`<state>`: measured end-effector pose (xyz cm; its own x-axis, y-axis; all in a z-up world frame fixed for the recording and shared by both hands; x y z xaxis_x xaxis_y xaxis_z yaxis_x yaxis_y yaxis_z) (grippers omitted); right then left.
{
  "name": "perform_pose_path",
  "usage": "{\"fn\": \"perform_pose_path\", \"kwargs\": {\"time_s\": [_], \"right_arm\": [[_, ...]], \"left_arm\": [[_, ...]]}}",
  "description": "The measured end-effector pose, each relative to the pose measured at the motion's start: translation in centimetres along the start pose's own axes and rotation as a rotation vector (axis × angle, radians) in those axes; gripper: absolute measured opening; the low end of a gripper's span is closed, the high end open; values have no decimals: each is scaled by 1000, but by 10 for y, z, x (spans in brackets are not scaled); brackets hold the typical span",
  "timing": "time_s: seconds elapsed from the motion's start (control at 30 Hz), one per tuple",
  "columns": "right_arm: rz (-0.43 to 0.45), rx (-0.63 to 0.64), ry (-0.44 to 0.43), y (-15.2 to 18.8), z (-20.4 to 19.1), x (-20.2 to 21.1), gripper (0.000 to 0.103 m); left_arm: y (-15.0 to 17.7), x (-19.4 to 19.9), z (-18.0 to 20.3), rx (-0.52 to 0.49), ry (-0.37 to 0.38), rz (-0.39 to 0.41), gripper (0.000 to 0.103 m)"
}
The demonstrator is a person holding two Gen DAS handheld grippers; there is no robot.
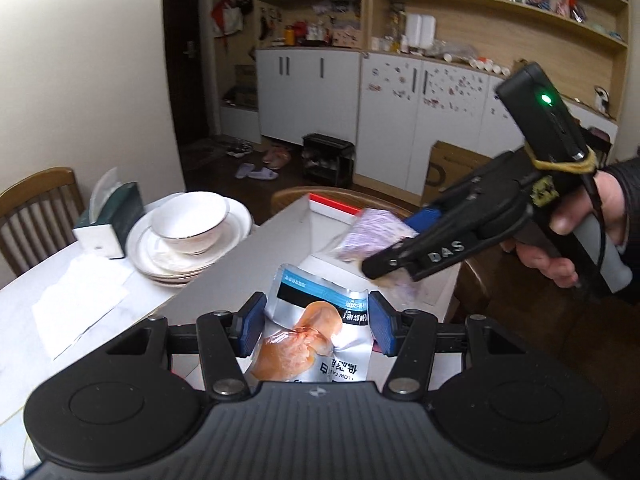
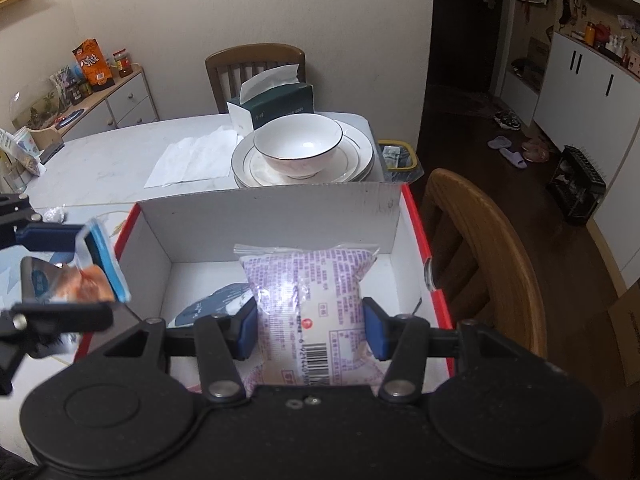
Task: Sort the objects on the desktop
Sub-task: 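Carry both packets into the red box and open both tools, then withdraw both tools from the box back over the table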
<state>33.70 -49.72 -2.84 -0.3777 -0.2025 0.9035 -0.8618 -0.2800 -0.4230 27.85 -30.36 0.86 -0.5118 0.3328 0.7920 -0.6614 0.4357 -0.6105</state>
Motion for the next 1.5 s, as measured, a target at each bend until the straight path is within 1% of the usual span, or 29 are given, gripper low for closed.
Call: {"fn": "perform_pose_path", "kwargs": {"time_s": [0.17,0.27,0.3,0.47,0.77,0.87,1.03,1.2,1.27,1.33,1.43,1.5], "right_arm": [[-21,-3,-6,-8,10,-15,52],[-32,8,3,-11,11,-26,52],[-34,12,6,-12,11,-29,52],[-69,29,47,-20,12,-51,52],[-142,76,51,-31,3,-78,52],[-163,90,50,-30,2,-83,52],[-173,92,46,-30,1,-88,53],[-174,90,41,-29,0,-88,54],[-175,81,37,-29,1,-88,56],[-172,73,31,-28,3,-86,66],[-154,79,17,-25,2,-80,67],[-141,84,11,-24,2,-75,69]], "left_arm": [[-8,-23,10,-54,-1,-37,54],[-9,-38,15,-79,-29,-62,54],[-9,-42,16,-80,-28,-71,54],[-8,-60,18,-100,-23,-108,54],[-2,-78,15,-104,29,-180,54],[2,-83,16,-102,34,-210,54],[6,-88,14,-84,52,-254,54],[7,-91,12,-45,58,-270,58],[7,-91,10,-27,55,-275,59],[6,-93,9,-19,51,-274,61],[7,-91,9,-12,46,-270,63],[8,-89,9,-9,41,-261,68]]}}
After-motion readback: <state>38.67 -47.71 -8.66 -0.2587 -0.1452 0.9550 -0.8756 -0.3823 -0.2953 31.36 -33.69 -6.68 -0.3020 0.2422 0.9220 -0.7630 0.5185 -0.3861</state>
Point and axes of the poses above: each gripper's, at about its wrist camera, not at the fingertips, and x roughly against the way its jaws point, z to its right, y to its underside, the point moved 1 cm from there along -x, roughly the way its jaws point, and after that the axes turned 15 degrees about -z, right-handed, at the moved point
